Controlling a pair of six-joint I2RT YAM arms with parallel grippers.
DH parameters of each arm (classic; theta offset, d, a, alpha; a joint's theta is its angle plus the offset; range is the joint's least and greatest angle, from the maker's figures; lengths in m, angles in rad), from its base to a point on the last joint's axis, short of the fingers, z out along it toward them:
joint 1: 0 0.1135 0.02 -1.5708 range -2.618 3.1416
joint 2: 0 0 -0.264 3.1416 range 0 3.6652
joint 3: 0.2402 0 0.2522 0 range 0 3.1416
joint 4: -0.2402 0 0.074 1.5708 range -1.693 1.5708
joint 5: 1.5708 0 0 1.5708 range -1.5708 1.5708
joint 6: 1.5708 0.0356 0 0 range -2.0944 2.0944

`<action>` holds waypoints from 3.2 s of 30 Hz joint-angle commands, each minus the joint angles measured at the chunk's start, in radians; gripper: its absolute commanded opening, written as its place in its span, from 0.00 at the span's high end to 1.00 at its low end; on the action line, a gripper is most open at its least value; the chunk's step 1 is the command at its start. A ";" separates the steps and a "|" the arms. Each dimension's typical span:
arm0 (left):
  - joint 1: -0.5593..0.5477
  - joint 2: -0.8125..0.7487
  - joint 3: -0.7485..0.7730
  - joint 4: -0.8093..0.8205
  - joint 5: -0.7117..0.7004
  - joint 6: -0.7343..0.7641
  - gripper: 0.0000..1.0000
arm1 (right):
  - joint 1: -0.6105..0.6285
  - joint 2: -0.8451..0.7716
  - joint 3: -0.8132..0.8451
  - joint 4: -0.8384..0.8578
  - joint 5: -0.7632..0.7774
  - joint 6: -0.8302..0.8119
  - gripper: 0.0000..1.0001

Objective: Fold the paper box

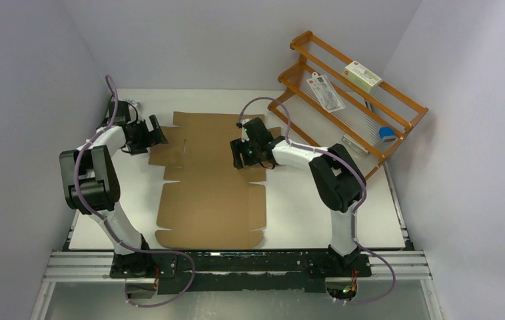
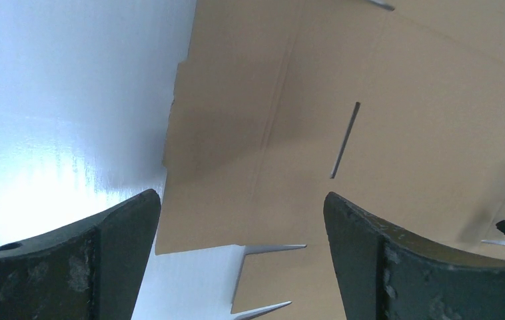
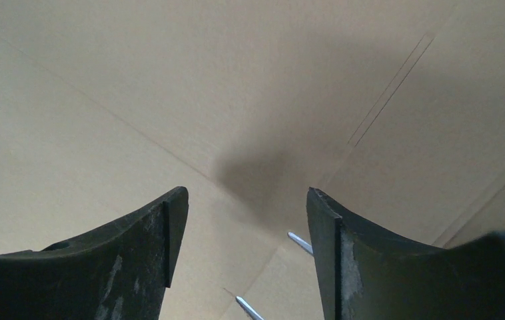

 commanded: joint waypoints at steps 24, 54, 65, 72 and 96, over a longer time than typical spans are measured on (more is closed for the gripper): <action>-0.170 -0.049 -0.096 -0.050 0.117 0.045 0.03 | 0.000 -0.273 -0.214 -0.056 0.185 -0.082 0.14; -0.300 -0.144 -0.240 0.036 0.352 -0.043 0.11 | 0.009 -0.085 -0.277 0.127 0.046 0.032 0.14; -0.385 -0.231 -0.230 0.051 0.356 -0.102 0.11 | 0.037 -0.078 -0.286 0.129 0.053 0.041 0.14; -0.438 -0.237 -0.266 0.086 0.349 -0.135 0.11 | 0.036 -0.102 -0.283 0.123 0.074 0.034 0.14; -0.322 0.086 0.219 0.113 0.073 -0.074 0.03 | -0.054 -0.194 -0.222 0.207 0.095 0.010 0.10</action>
